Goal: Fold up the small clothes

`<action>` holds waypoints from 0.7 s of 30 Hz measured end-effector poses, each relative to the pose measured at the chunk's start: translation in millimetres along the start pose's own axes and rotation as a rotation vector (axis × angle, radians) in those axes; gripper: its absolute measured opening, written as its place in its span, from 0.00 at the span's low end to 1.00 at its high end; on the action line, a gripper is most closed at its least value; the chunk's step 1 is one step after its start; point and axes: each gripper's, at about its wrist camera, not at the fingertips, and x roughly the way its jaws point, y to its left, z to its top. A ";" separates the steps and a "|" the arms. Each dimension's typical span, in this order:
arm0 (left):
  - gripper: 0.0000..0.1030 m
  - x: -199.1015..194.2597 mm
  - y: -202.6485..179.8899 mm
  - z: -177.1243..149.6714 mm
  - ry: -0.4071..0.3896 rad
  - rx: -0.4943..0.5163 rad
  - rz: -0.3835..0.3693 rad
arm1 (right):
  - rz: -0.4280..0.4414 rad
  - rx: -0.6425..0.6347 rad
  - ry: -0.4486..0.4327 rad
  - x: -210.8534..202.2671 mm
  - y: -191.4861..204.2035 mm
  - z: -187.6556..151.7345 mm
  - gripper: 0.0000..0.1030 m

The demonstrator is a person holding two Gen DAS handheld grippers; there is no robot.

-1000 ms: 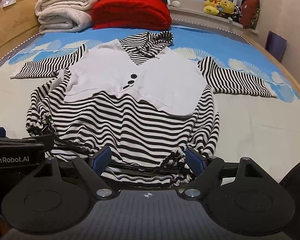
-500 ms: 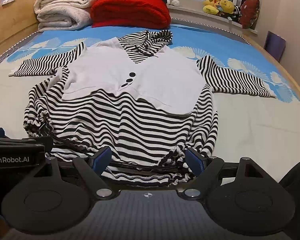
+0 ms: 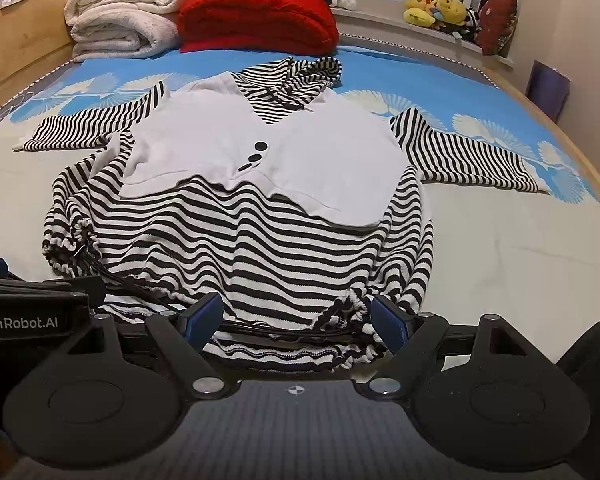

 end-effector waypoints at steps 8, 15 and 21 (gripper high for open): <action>0.99 0.9 -0.1 -0.8 0.005 -0.002 0.002 | 0.000 0.004 0.002 -0.2 -0.9 0.5 0.80; 0.99 1.2 -0.2 -0.6 0.010 -0.005 0.001 | 0.000 0.005 0.002 -0.2 -0.6 0.6 0.80; 0.99 1.9 0.4 -0.8 0.013 -0.007 0.001 | 0.000 0.006 0.003 0.0 -0.7 0.5 0.80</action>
